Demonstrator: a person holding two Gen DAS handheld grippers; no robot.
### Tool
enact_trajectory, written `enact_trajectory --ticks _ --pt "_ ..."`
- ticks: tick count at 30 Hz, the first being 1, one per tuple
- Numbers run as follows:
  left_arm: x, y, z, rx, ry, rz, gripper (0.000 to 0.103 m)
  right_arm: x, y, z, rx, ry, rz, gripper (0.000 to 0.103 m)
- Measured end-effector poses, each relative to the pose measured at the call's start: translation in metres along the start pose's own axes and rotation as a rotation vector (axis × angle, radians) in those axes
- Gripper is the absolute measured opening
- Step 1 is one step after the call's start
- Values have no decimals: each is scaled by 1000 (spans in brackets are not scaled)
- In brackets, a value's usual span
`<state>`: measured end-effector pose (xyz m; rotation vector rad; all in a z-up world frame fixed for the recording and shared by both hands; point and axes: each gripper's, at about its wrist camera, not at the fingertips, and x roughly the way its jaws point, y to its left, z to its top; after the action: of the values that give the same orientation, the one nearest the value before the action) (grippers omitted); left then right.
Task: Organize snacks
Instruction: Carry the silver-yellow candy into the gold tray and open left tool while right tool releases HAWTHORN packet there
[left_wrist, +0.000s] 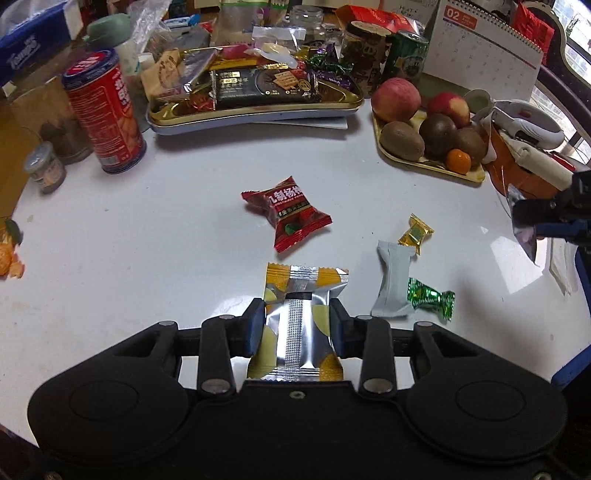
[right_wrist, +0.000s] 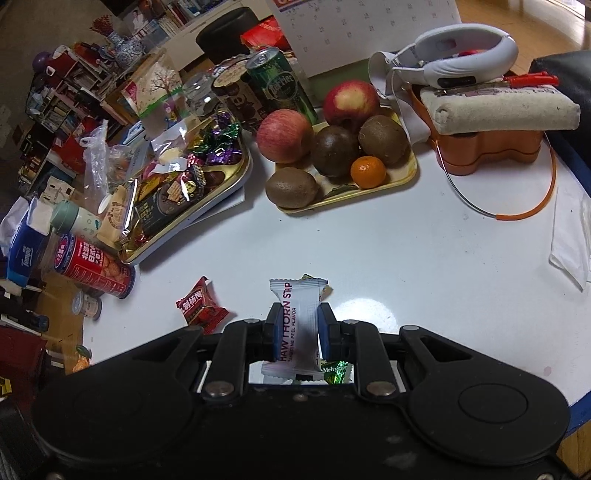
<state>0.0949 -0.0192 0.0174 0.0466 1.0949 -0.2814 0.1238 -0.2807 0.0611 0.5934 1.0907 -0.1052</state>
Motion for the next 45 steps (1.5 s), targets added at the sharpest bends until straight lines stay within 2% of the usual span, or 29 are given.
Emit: enact_trajectory --ticks 8,13,17,21,24,28,32,45 --pt "-42 8 -81 -84 39 31 45 -30 6 -53 -118 -40 29 21" --pt "-56 6 -115 -156 101 7 45 -44 8 -97 -182 -43 50 21" --pt "-63 4 -131 -182 115 37 46 -50 -1 -123 -189 -14 64 21" --pt "-71 4 -141 -181 113 81 57 -50 -15 -141 -168 38 78 23" --pt "-73 5 -144 -195 115 87 57 -46 -18 -146 -173 95 83 25" --pt "-72 4 -146 -208 129 88 57 -51 -22 -144 -140 88 97 34" --pt "-72 -3 -145 -181 135 104 57 -50 -28 -140 -96 112 112 34" --pt "-62 -19 -129 -141 140 120 57 -36 -34 -139 -73 178 -7 34"
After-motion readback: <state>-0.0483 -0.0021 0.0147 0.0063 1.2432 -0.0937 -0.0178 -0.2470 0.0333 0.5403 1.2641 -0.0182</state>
